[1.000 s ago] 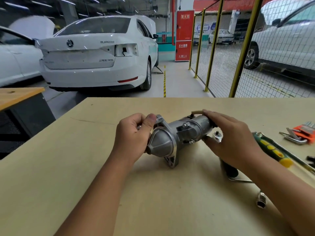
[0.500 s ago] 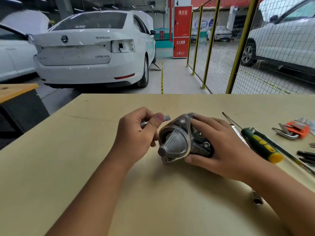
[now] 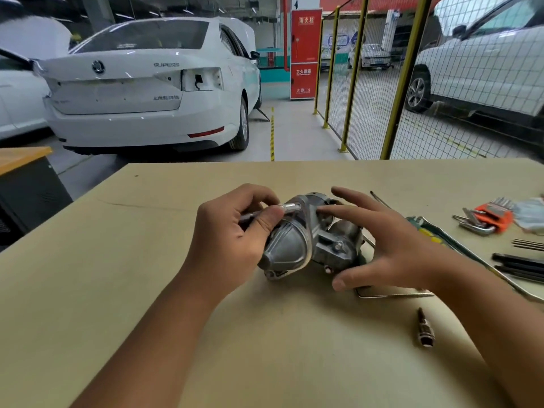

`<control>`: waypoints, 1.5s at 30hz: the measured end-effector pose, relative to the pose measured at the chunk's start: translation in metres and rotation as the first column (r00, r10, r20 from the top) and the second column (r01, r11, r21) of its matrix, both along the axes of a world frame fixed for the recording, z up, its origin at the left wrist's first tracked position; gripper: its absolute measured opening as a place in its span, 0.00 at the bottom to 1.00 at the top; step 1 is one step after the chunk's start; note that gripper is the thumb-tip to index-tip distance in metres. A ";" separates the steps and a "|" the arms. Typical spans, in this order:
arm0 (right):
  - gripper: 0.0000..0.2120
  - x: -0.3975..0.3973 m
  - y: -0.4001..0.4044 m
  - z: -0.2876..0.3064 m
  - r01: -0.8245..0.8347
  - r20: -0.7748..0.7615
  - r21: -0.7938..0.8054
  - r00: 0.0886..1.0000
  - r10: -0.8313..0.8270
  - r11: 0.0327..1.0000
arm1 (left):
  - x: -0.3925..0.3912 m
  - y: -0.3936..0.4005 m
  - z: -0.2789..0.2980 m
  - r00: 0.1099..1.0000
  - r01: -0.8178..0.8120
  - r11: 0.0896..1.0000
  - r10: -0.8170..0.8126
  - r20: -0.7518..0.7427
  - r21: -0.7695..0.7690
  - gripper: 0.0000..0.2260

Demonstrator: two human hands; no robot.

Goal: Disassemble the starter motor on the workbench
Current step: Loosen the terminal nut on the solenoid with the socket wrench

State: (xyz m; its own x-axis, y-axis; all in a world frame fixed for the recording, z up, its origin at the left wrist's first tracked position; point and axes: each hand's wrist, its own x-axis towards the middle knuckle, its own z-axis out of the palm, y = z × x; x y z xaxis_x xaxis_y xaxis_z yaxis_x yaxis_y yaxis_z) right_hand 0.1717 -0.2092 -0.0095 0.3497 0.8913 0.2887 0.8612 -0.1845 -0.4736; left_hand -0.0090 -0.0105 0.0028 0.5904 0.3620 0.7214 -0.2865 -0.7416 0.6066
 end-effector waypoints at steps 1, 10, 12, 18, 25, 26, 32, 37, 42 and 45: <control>0.48 0.003 -0.001 -0.001 0.007 -0.016 -0.005 1.000 -0.007 1.000 | 0.000 -0.004 0.001 1.000 -0.007 0.997 0.005 0.027 0.073 0.01; 0.45 -0.001 0.005 -0.016 0.065 0.090 0.117 0.993 -0.076 0.991 | -0.004 -0.009 0.002 0.999 0.011 0.968 -0.019 0.030 0.252 0.06; 0.44 -0.007 0.010 -0.016 0.088 0.117 0.171 0.987 -0.109 0.981 | -0.007 -0.004 0.004 1.000 0.019 0.971 -0.021 0.009 0.237 0.06; 0.31 -0.034 0.031 -0.015 0.149 0.125 0.456 0.965 -0.229 0.877 | -0.005 -0.001 0.006 0.990 -0.139 0.975 0.130 0.061 0.174 0.06; 0.33 -0.041 0.037 -0.005 0.228 0.054 0.450 0.958 -0.281 0.863 | 0.000 -0.006 0.001 0.982 -0.160 0.983 0.168 0.084 -0.088 0.05; 0.33 -0.040 0.036 -0.003 0.229 0.043 0.434 0.961 -0.274 0.871 | 0.002 -0.007 0.000 0.983 -0.153 0.981 0.163 0.083 -0.116 0.05; 0.34 -0.039 0.040 -0.001 0.237 -0.002 0.344 0.968 -0.252 0.909 | 0.011 -0.013 -0.011 0.983 -0.146 0.975 0.162 0.086 -0.169 0.06; 0.26 -0.050 0.039 -0.001 0.333 -0.066 0.385 0.940 -0.334 0.861 | 0.017 -0.018 -0.018 0.998 -0.061 0.959 0.068 0.015 -0.276 0.09; 0.11 -0.069 0.028 0.007 0.312 -0.271 0.625 0.946 -0.176 0.716 | 0.017 -0.031 -0.022 0.991 0.059 0.957 -0.023 0.130 -0.285 0.07; 0.10 -0.080 0.032 0.000 0.309 -0.408 0.586 0.911 -0.056 0.749 | 0.021 -0.042 -0.025 0.983 0.165 0.954 -0.138 0.121 -0.251 0.07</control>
State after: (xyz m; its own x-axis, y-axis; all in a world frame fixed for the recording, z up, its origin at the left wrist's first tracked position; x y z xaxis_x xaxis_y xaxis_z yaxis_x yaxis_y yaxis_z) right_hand 0.0921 -0.1771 -0.0092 0.6729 0.4575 0.5813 0.5983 0.1257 -0.7914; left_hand 0.0124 -0.0525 -0.0223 0.5816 0.4557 0.6738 -0.4535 -0.5061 0.7337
